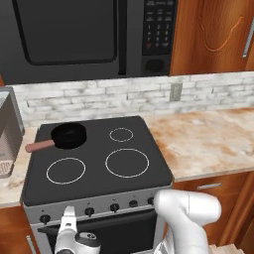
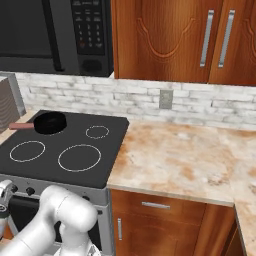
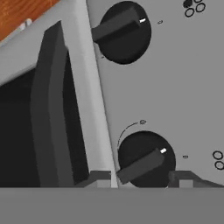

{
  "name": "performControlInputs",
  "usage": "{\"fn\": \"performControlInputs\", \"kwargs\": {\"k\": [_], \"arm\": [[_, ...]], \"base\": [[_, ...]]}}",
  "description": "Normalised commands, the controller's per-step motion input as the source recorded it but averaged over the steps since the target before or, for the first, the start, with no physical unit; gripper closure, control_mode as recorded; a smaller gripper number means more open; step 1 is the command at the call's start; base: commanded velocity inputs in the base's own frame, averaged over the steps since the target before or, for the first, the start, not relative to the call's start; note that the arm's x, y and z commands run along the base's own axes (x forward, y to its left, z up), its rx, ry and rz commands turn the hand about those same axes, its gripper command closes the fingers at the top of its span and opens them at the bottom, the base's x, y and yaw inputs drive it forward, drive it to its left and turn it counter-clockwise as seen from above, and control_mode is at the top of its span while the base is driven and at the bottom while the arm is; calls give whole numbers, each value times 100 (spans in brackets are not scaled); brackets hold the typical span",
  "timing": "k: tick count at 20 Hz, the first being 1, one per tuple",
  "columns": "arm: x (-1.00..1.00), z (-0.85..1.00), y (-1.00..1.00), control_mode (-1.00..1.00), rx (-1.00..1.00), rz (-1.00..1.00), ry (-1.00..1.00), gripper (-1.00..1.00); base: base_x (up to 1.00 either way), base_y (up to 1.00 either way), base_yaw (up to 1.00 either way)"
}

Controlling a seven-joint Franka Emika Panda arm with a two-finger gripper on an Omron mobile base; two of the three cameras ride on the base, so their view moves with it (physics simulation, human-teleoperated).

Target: Turn on the rear left burner of the stove.

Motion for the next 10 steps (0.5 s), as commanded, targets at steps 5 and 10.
{"fn": "performControlInputs", "kwargs": {"k": [5,10], "arm": [[31,-76,0,-100,-17,44,-15,100],[20,-76,0,-100,-16,23,-30,100]], "base": [[0,0,0],[0,0,0]]}}
